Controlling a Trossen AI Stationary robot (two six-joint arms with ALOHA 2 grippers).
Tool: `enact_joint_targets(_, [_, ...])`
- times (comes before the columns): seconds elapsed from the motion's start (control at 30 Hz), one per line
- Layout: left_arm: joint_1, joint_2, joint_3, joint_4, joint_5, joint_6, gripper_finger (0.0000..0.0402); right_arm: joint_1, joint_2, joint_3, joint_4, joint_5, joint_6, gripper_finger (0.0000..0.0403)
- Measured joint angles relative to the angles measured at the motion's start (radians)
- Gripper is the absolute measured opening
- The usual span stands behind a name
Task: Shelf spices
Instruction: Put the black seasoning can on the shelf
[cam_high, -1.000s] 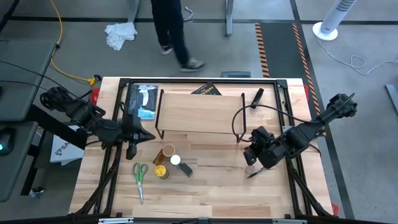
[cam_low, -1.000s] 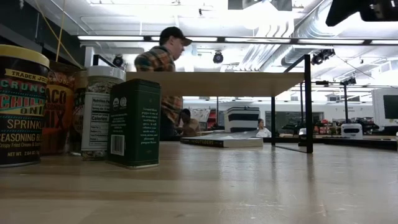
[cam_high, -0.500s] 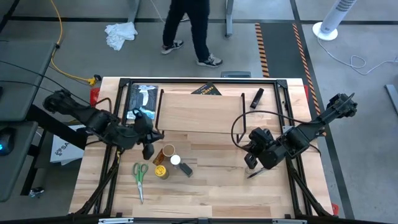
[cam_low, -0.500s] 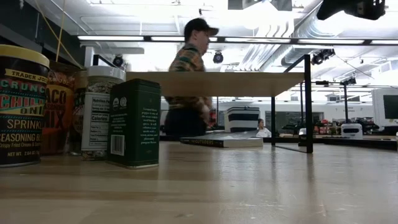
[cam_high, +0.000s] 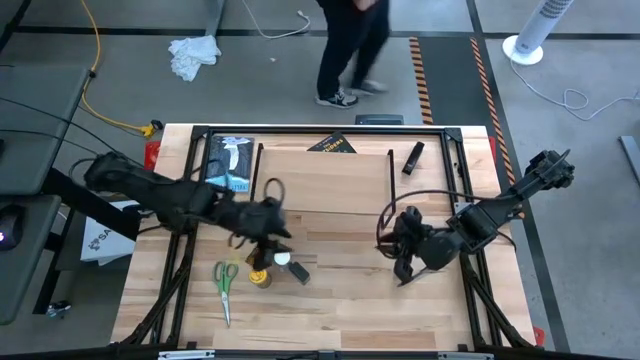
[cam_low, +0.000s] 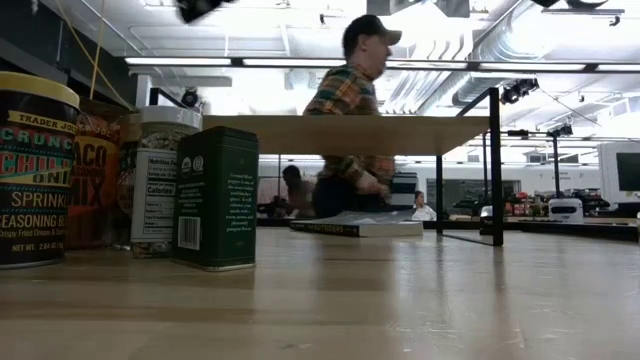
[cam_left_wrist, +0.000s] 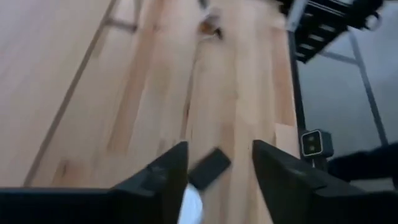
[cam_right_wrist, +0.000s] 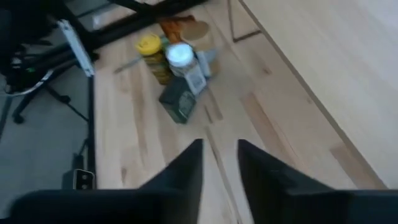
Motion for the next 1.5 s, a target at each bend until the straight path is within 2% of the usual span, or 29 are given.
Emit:
enact_joint_targets(0.1, [0.063, 0.063, 0.008, 0.057, 0.117, 0.177, 0.0220, -0.005, 0.000, 0.000, 0.021, -0.002, -0.012, 0.0149])
enact_joint_targets(0.23, [0.100, 0.173, 0.078, -0.041, 0.260, 0.421, 0.0257, -0.016, 0.000, 0.000, -0.004, -0.015, 0.079, 0.0222])
enact_joint_targets(0.37, [0.080, 0.272, 0.175, -0.165, 0.290, 0.674, 0.0278, -0.022, 0.000, 0.000, -0.006, -0.061, 0.136, 0.0272])
enact_joint_targets(0.47, [0.066, 0.330, 0.214, -0.189, 0.264, 0.766, 0.0288, -0.022, 0.000, 0.000, -0.006, -0.069, 0.141, 0.0289])
enact_joint_targets(0.83, [-0.016, 0.475, 0.221, -0.154, 0.213, 0.746, 0.0294, -0.022, 0.000, 0.000, -0.050, -0.058, 0.139, 0.0293])
enact_joint_targets(1.07, [-0.042, 0.536, 0.221, -0.150, 0.104, 0.678, 0.0294, -0.022, 0.000, 0.000, -0.065, -0.058, 0.139, 0.0293])
enact_joint_targets(1.33, [-0.054, 0.587, 0.221, -0.142, 0.115, 0.618, 0.0294, -0.022, 0.000, 0.000, -0.079, -0.060, 0.164, 0.0293])
enact_joint_targets(1.43, [-0.059, 0.605, 0.220, -0.130, 0.073, 0.589, 0.0272, -0.022, 0.000, 0.000, -0.093, -0.067, 0.164, 0.0293])
enact_joint_targets(1.5, [-0.062, 0.606, 0.220, -0.137, 0.060, 0.572, 0.0225, -0.022, 0.000, 0.000, -0.099, -0.073, 0.164, 0.0293])
